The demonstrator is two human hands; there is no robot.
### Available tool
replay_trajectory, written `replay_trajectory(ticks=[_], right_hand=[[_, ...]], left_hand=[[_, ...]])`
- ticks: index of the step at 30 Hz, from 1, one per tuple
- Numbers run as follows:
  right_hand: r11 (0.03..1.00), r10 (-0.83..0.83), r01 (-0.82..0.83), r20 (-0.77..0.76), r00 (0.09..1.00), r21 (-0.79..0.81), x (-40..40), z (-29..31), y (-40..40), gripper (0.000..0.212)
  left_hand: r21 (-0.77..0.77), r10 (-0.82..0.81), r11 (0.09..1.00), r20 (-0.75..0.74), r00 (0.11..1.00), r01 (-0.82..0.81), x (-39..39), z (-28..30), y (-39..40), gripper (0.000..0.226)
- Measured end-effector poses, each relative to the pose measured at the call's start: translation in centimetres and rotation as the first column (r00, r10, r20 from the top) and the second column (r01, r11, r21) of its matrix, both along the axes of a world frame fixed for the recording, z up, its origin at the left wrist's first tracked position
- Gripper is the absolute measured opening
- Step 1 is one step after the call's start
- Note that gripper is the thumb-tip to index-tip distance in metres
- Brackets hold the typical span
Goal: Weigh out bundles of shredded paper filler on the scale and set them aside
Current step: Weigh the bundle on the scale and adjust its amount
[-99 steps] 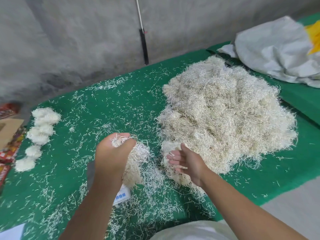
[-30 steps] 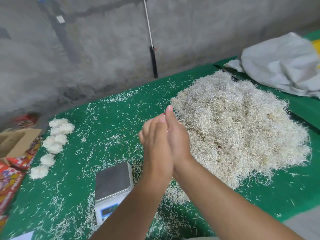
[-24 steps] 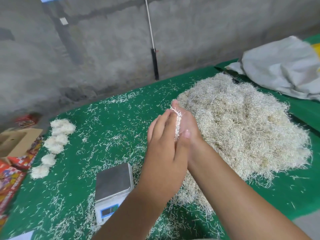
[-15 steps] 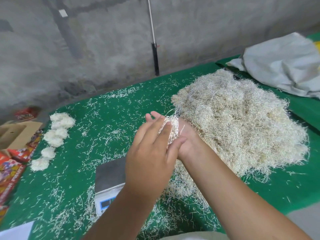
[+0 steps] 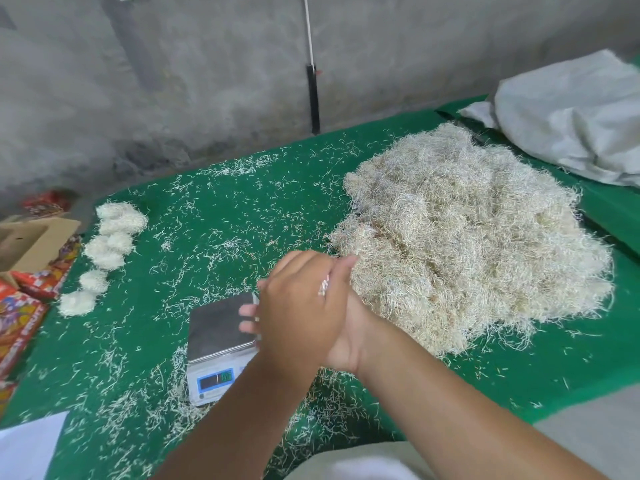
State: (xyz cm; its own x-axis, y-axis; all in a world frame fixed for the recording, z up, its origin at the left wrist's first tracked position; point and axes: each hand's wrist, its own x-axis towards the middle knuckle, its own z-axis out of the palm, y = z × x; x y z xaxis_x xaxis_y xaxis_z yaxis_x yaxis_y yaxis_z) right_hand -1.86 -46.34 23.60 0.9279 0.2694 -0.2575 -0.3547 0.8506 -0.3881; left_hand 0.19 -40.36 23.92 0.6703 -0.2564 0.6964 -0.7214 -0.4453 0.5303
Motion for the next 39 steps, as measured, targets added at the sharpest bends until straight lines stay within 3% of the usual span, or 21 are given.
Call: replay_trajectory(ticks=[2, 3, 5, 8, 10, 13, 15, 17, 19, 21, 23, 25, 29, 34, 36, 39], right_hand=[[0.999, 0.042, -0.043, 0.006, 0.999, 0.031, -0.5, -0.9, 0.4, 0.050], [0.998, 0.056, -0.056, -0.029, 0.998, 0.002, -0.6, -1.3, 0.4, 0.054], [0.994, 0.051, -0.066, -0.153, 0.987, -0.093, -0.3, -1.9, 0.3, 0.055], [0.990, -0.006, -0.031, -0.252, 0.968, -0.141, -0.7, -2.6, 0.0, 0.064], [0.987, -0.010, -0.030, -0.239, 0.971, -0.159, -1.1, -3.1, -0.2, 0.060], [0.940, 0.015, -0.081, -0.196, 0.980, -0.331, -1.0, -4.3, 0.1, 0.045], [0.873, 0.005, -0.112, -0.222, 0.975, -0.474, -1.2, -5.5, 1.1, 0.050], [0.817, 0.028, -0.161, -0.240, 0.970, -0.554, -1.3, -6.9, 1.8, 0.027], [0.780, 0.038, -0.190, -0.257, 0.966, -0.596, -1.2, -7.9, 2.1, 0.013], [0.718, 0.008, -0.205, -0.286, 0.958, -0.665, -0.9, -9.0, 2.1, 0.014], [0.672, -0.005, -0.215, -0.295, 0.955, -0.709, -0.6, -10.0, 2.5, 0.029], [0.626, 0.029, -0.268, -0.322, 0.946, -0.732, -0.4, -11.3, 3.2, 0.057], [0.598, 0.164, -0.420, -0.409, 0.898, -0.682, -0.5, -13.8, 5.3, 0.085], [0.500, 0.285, -0.516, -0.431, 0.856, -0.695, -0.4, -16.6, 8.1, 0.055], [0.457, 0.287, -0.520, -0.433, 0.854, -0.722, 0.4, -17.3, 9.2, 0.033], [0.488, 0.246, -0.510, -0.449, 0.859, -0.708, 2.7, -17.7, 10.4, 0.012]], left_hand=[[0.059, 0.029, 0.998, -0.113, 0.993, -0.022, 1.0, 0.1, 0.3, 0.011], [0.064, 0.021, 0.998, -0.188, 0.982, -0.009, 1.6, 0.0, 0.4, 0.024], [-0.067, -0.055, 0.997, -0.357, 0.932, 0.034, 2.7, -0.6, 1.3, 0.065], [-0.236, -0.101, 0.972, -0.489, 0.867, -0.020, 3.7, -1.9, 3.0, 0.081], [-0.306, -0.068, 0.938, -0.626, 0.777, -0.164, 4.4, -3.0, 4.3, 0.079], [-0.215, 0.050, 0.907, -0.799, 0.600, -0.363, 4.1, -5.1, 6.3, 0.070], [-0.210, 0.033, 0.910, -0.822, 0.569, -0.357, 3.0, -6.8, 7.2, 0.058], [-0.189, 0.039, 0.906, -0.854, 0.519, -0.380, 1.9, -8.0, 7.6, 0.044], [-0.144, 0.028, 0.904, -0.920, 0.392, -0.403, 1.4, -8.7, 8.0, 0.033], [-0.169, -0.091, 0.933, -0.965, 0.248, -0.317, 1.1, -9.3, 8.8, 0.026], [-0.198, -0.157, 0.950, -0.971, 0.180, -0.240, 0.6, -10.4, 10.3, 0.027], [-0.075, -0.039, 0.974, -0.985, 0.168, -0.213, 0.1, -11.9, 12.1, 0.048], [0.041, 0.096, 0.929, -0.987, 0.132, -0.368, -1.3, -14.1, 15.9, 0.041], [0.116, 0.175, 0.885, -0.980, 0.090, -0.450, -3.4, -15.6, 20.7, 0.043], [0.061, 0.119, 0.883, -0.988, 0.096, -0.465, -3.8, -15.7, 21.9, 0.041], [-0.050, -0.001, 0.834, -0.996, 0.088, -0.550, -3.0, -15.5, 23.4, 0.053]])
